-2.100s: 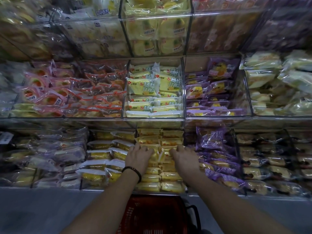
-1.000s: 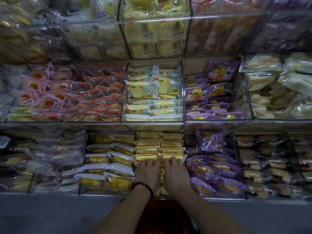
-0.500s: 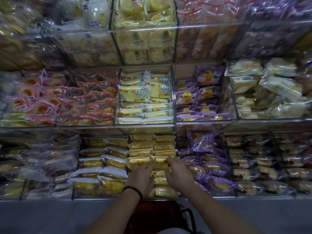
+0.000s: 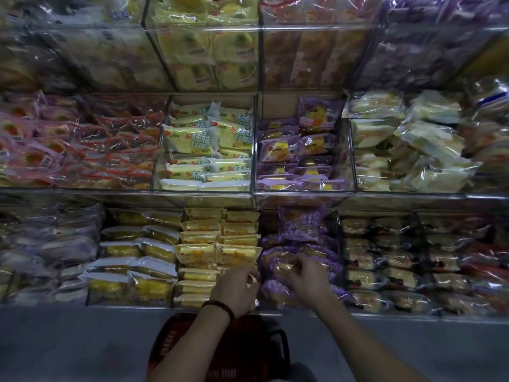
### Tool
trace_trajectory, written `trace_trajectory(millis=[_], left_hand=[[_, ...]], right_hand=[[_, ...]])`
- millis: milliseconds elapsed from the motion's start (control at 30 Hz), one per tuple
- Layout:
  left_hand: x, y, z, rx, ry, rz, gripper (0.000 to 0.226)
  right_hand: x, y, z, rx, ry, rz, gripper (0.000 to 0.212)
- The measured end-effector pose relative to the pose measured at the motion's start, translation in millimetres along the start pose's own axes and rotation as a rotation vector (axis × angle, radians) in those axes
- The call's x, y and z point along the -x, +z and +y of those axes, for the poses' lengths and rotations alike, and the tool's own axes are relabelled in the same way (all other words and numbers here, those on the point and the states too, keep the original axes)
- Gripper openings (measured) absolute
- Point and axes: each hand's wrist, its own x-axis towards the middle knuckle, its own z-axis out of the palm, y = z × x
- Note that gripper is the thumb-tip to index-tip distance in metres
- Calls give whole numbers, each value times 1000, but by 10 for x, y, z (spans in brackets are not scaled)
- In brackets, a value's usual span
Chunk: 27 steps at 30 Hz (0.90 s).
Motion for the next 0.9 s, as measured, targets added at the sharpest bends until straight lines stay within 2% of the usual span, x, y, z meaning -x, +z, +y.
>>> trace_trajectory(millis=[100,300,433,667,900], left_hand=[[97,49,50,-8,10,-34,11],[485,117,-25,15,23,-88,13],[784,278,-179,113,18,-54,7],[1118,370,-15,153,2,-95,9],[985,314,282,121,9,-4,18]], right_hand=[[59,-224,62,5,-29,106,17],[481,-421,69,-92,36,153,12],[929,-416,137,-85,72,200,10],[1379,-558,140,-116,104,176,10],[1049,-741,130,-100,57,110,6]])
